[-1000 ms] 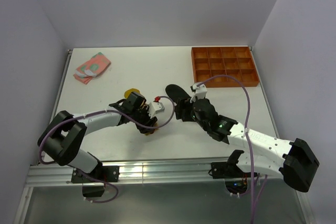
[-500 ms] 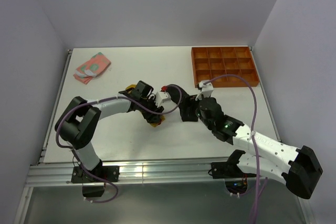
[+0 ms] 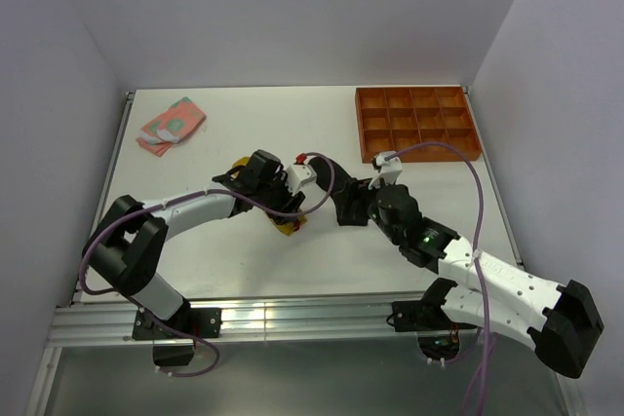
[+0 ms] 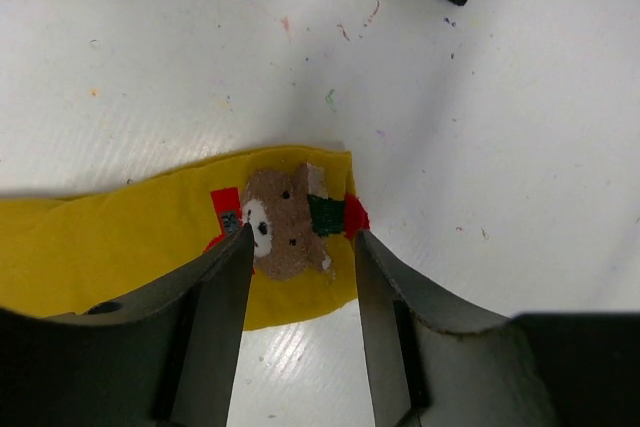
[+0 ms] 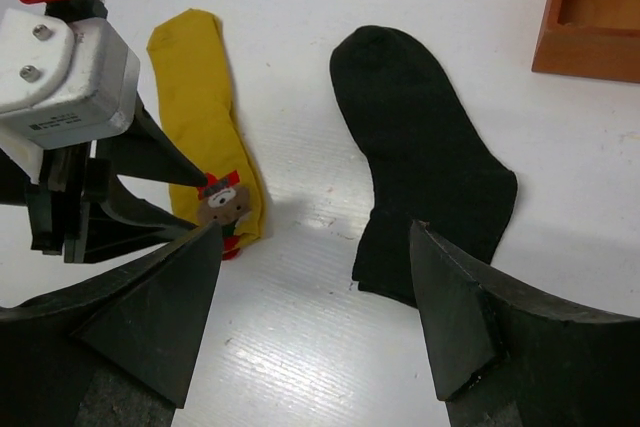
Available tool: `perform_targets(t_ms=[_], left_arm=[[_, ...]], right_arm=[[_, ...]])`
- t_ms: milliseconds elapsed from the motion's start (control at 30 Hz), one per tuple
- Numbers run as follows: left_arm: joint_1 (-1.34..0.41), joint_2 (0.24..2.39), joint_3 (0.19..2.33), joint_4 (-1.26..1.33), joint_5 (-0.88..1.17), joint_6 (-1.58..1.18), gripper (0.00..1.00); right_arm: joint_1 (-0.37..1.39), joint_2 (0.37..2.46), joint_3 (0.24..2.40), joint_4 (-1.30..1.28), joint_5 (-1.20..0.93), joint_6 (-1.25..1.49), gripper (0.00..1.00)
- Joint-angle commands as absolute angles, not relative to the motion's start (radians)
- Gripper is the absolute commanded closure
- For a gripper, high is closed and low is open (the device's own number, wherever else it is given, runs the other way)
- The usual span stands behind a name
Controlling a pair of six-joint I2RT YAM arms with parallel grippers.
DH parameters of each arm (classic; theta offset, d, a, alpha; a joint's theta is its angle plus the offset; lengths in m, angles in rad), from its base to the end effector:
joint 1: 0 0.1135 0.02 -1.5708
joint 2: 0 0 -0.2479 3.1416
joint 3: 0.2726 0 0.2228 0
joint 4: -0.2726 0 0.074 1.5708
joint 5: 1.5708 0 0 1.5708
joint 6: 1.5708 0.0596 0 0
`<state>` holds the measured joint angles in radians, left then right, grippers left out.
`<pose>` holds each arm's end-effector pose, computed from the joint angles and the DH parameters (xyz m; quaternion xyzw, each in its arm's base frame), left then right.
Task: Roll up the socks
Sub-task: Roll the sock at the center of the board.
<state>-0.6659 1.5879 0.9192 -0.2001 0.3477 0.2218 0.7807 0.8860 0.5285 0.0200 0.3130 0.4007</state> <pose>0.2342 -0.2098 0.1761 0.4509 0.8097 -0.2330 0.2946 0.1611 0.1337 0.2433 -0.0637 0.8084 0.2125 0.5453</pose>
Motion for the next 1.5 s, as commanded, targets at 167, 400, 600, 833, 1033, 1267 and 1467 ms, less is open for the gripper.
perform_targets(t_ms=[167,400,600,833,1033,1267,1467], left_arm=[[-0.696,1.606,0.899,-0.132,0.301,0.187,0.50],[-0.716,1.637,0.896,-0.123,0.295,0.164,0.51],[-0.719,1.643,0.894,-0.133,0.307,0.164,0.52],[-0.724,1.678,0.919,-0.161,0.310,0.156,0.51],[-0.726,1.703,0.933,-0.181,0.318,0.144,0.51],[-0.729,1.735,0.946,-0.202,0.322,0.121,0.51],[-0.727,1.756,0.959,-0.230,0.347,0.120,0.63]], right_arm=[[0.775,0.856,0.497,0.037,0.318,0.425,0.18],[0.773,0.835,0.486,0.031,0.325,0.426,0.18],[0.775,0.831,0.474,0.029,0.328,0.429,0.18],[0.773,0.830,0.474,0.025,0.330,0.426,0.18],[0.775,0.808,0.469,0.011,0.334,0.426,0.18],[0.773,0.796,0.449,0.018,0.333,0.436,0.18],[0.773,0.784,0.445,0.017,0.334,0.437,0.18]])
